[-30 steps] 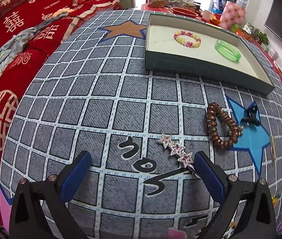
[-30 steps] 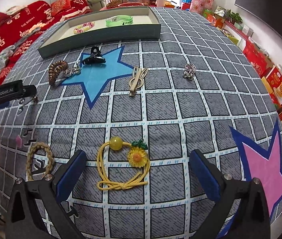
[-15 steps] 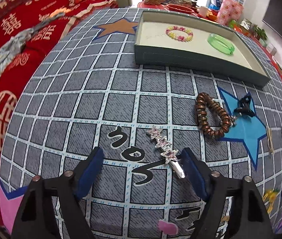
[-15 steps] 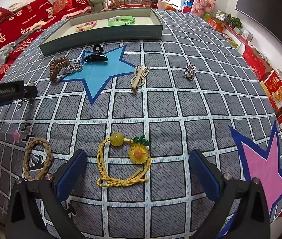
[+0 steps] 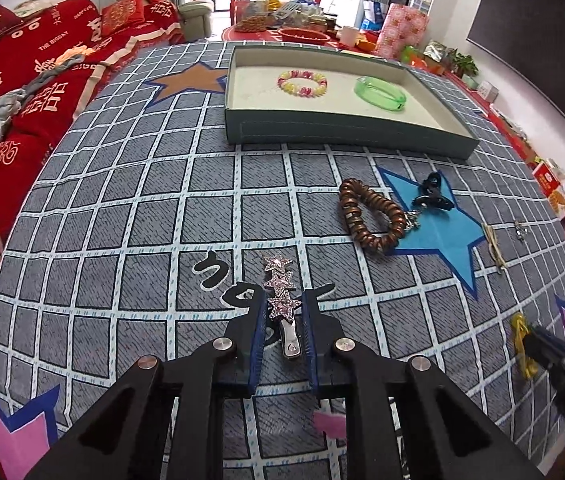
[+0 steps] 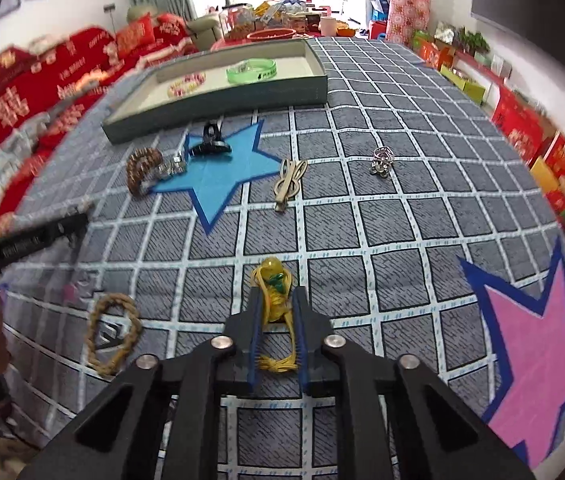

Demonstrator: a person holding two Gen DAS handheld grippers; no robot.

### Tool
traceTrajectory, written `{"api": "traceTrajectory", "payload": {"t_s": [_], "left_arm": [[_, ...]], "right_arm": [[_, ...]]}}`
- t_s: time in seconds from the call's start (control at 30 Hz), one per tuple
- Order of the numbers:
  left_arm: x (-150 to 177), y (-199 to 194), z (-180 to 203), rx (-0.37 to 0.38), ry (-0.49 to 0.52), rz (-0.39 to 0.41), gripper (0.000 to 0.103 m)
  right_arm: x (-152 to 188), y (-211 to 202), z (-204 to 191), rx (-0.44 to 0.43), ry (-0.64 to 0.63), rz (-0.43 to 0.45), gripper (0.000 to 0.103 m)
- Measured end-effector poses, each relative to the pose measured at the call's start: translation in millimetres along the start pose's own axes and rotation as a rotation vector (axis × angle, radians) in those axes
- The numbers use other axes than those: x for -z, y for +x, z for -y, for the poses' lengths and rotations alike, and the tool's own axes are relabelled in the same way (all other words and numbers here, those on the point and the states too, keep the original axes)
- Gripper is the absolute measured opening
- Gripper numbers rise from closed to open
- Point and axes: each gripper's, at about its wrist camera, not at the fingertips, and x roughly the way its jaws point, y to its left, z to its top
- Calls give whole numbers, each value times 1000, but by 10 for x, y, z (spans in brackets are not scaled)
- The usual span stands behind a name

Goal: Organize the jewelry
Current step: 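Grasp the silver star hairpin with the left tool while the right grasps the yellow sunflower cord, then carry the hairpin and cord into the tray and open both tools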

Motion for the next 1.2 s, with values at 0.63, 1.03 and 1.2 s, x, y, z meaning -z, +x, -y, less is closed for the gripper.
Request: {"api": "traceTrajectory", "payload": {"t_s": [0.63,1.03,1.2], "left_arm": [[-253,-284,62,50,25,79,31],[-916,-339,7,64,17,154,31],[-1340,-219,-27,75,8,162,31]], "right_arm": [[-406,-170,381,-150,189,52,14],[-1386,-106,234,-214,122,99,14],[-1861,68,164,-235,105,92,14]]}}
